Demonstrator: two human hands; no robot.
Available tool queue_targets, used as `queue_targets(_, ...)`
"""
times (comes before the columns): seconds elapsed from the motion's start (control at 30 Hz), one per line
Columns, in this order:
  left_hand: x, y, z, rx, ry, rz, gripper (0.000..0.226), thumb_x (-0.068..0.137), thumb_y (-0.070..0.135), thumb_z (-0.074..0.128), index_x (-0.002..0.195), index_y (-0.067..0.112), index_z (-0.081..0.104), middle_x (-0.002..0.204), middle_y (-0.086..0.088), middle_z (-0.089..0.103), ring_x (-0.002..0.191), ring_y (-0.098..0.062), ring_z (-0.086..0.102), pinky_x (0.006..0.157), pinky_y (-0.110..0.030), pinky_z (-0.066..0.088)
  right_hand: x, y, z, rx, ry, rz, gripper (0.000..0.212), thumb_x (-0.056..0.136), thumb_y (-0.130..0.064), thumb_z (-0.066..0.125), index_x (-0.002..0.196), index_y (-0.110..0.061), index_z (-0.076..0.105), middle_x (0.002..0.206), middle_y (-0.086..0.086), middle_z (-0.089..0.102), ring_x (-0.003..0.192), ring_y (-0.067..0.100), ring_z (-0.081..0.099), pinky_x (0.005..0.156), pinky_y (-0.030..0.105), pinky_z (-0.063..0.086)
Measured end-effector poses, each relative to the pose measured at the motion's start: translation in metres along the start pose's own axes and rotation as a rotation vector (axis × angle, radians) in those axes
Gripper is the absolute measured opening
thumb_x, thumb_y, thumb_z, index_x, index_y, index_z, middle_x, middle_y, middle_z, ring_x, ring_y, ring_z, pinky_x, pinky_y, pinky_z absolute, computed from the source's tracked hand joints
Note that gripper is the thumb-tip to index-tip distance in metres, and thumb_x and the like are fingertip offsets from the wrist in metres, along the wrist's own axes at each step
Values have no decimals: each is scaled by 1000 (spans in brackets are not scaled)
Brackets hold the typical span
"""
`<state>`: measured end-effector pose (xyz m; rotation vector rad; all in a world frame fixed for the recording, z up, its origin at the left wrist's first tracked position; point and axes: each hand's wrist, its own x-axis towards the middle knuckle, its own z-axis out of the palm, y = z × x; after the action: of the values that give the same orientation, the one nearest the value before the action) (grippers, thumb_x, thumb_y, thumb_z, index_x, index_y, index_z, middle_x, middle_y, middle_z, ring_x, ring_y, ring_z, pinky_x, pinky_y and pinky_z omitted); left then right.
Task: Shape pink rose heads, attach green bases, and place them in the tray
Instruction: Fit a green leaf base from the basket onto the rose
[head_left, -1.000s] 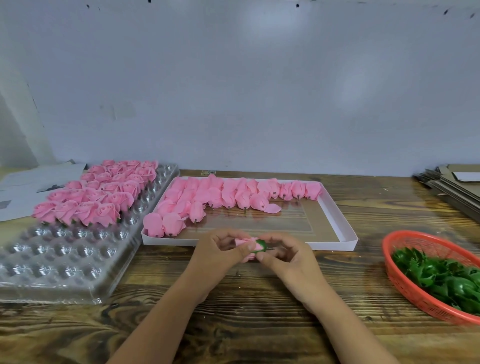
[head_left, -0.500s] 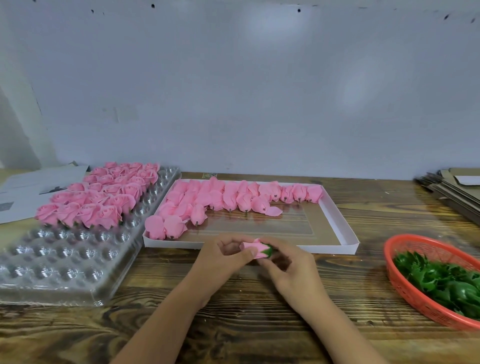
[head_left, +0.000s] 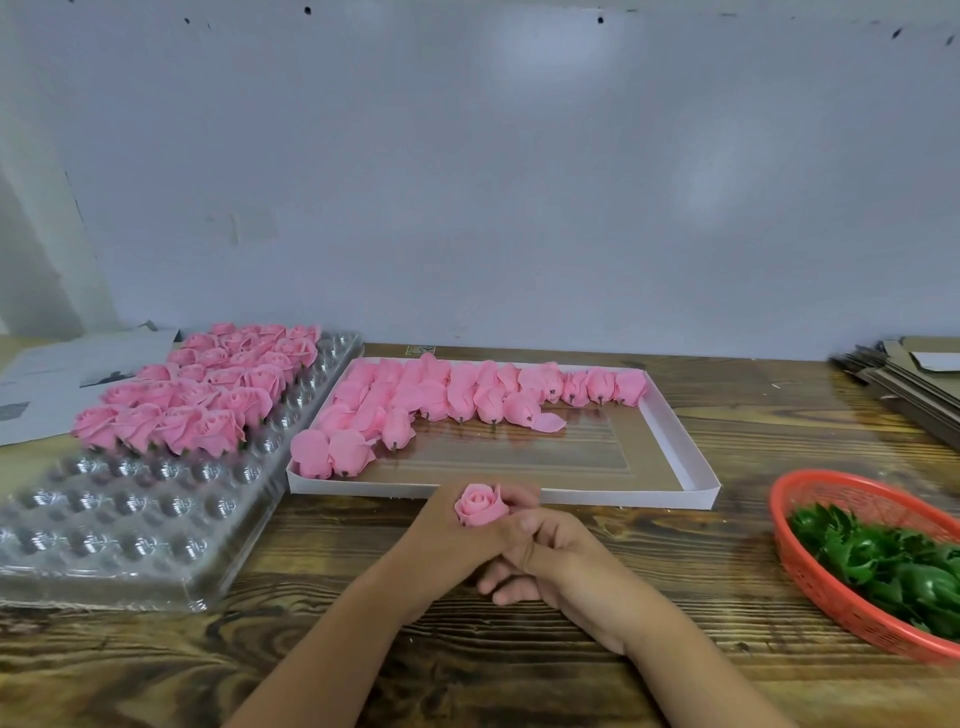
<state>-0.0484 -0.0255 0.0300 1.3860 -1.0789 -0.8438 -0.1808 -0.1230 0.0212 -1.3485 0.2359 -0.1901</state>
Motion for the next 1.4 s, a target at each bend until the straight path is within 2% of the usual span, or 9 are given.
queue_targets(0.1,-3,2,3,-14,-26,38,15,83,46,71,91,34,77,118,7,74,110,-12,69,89,-21,54,0,-2,-1,45,-7,31,37,91,-22,65,126,-11,62,101,6,72,89,20,69,78,27,58)
queue_targets(0.23,-2,2,5,44,39,43,31,84,50,68,83,19,71,116,9,74,93,-12,73,74,-25,57,0,1,0,6,15,3,29,87,-3,63,115,-12,69,99,9,72,95,20,68,82,28,59)
queue_targets(0.4,-2,-1,6,70,66,46,24,94,38,69,100,16,76,96,-1,77,96,-10,72,81,-22,56,1,4,3,-12,69,-43,20,85,-15,69,102,-23,75,94,7,72,89,19,69,75,25,57)
queue_targets(0.53,0,0,6,39,70,48,11,91,22,76,100,27,74,110,-3,75,96,-1,71,80,-12,52,1,5,2,-77,93,-91,16,94,-16,67,97,-26,78,92,8,74,87,19,69,74,25,57)
queue_targets(0.63,-1,-1,5,8,158,145,34,79,44,80,110,32,73,108,4,73,94,-10,71,80,-21,56,3,6,0,-112,155,-125,18,96,-13,63,106,-20,76,90,11,71,85,18,67,72,24,56)
queue_targets(0.77,-1,3,1,-111,273,194,22,80,52,70,95,39,78,111,8,76,99,-9,71,77,-18,56,5,9,-1,-190,188,-141,27,98,-4,58,121,-14,69,88,14,66,82,15,66,71,24,55)
queue_targets(1.0,-2,2,4,-46,251,156,16,84,43,70,95,38,81,102,9,78,96,-8,73,76,-15,55,4,7,2,-255,162,-142,26,99,-5,58,117,-19,69,86,-1,71,82,12,67,71,23,55)
queue_targets(1.17,-2,1,6,-26,215,122,19,84,39,69,99,35,80,104,6,78,91,-20,74,73,-28,61,3,8,1,-255,169,-156,23,99,-5,58,112,-19,71,88,4,72,86,14,68,71,24,56)
queue_targets(1.4,0,0,8,114,112,11,27,93,33,70,120,38,68,107,9,77,100,-4,70,80,-18,57,4,10,-1,-235,152,-193,19,98,-16,61,103,-28,75,102,3,75,94,15,70,76,26,57)
